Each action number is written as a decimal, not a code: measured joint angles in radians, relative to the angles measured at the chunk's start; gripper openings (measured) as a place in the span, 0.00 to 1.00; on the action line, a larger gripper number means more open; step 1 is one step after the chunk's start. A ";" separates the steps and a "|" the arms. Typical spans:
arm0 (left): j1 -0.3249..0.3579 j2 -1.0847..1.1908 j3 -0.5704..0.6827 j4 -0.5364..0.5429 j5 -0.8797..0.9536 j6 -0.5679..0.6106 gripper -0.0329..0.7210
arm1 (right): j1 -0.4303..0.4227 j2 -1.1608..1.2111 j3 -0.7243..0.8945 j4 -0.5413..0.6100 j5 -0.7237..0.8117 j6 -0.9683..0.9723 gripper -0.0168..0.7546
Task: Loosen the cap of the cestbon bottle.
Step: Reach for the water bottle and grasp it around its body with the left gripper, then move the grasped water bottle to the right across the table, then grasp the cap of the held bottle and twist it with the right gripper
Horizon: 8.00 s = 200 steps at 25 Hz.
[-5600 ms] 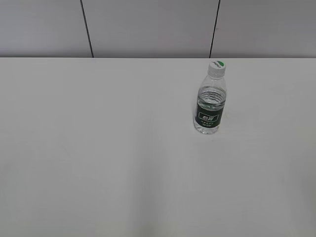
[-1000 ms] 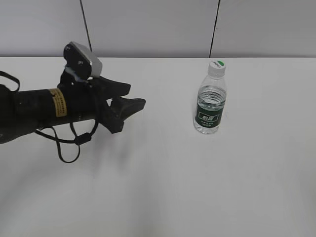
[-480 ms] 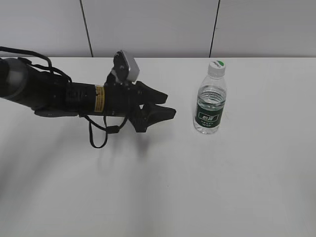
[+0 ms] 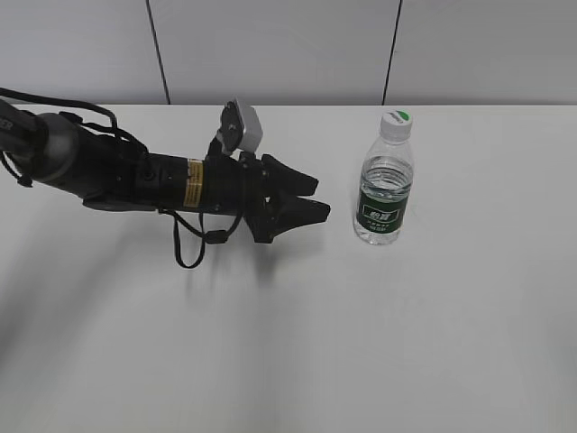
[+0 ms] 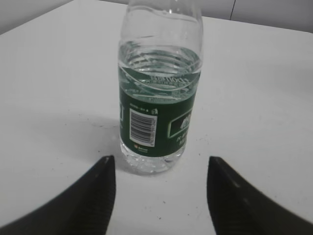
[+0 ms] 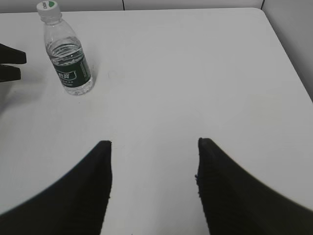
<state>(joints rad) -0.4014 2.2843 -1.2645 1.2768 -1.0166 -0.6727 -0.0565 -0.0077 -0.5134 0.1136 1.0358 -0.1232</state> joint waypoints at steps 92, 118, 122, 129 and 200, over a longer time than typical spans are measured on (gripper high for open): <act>-0.188 0.319 -0.406 0.066 -0.144 -0.118 0.74 | 0.000 0.000 0.000 0.000 0.000 0.000 0.58; -0.200 0.319 -0.406 0.076 -0.136 -0.080 0.74 | 0.146 0.671 -0.279 0.299 -0.010 -0.267 0.58; -0.200 0.319 -0.406 0.076 -0.136 -0.079 0.74 | 0.159 0.915 -0.412 0.386 0.018 -0.274 0.58; -0.201 0.318 -0.406 0.076 -0.134 -0.077 0.74 | 0.159 1.219 -0.626 0.475 0.136 -0.271 0.58; -0.202 0.318 -0.406 0.077 -0.137 -0.077 0.73 | 0.332 1.827 -0.990 0.181 0.178 -0.273 0.41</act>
<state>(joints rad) -0.6036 2.6024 -1.6708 1.3539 -1.1531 -0.7498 0.2756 1.8196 -1.5035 0.2944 1.2137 -0.3957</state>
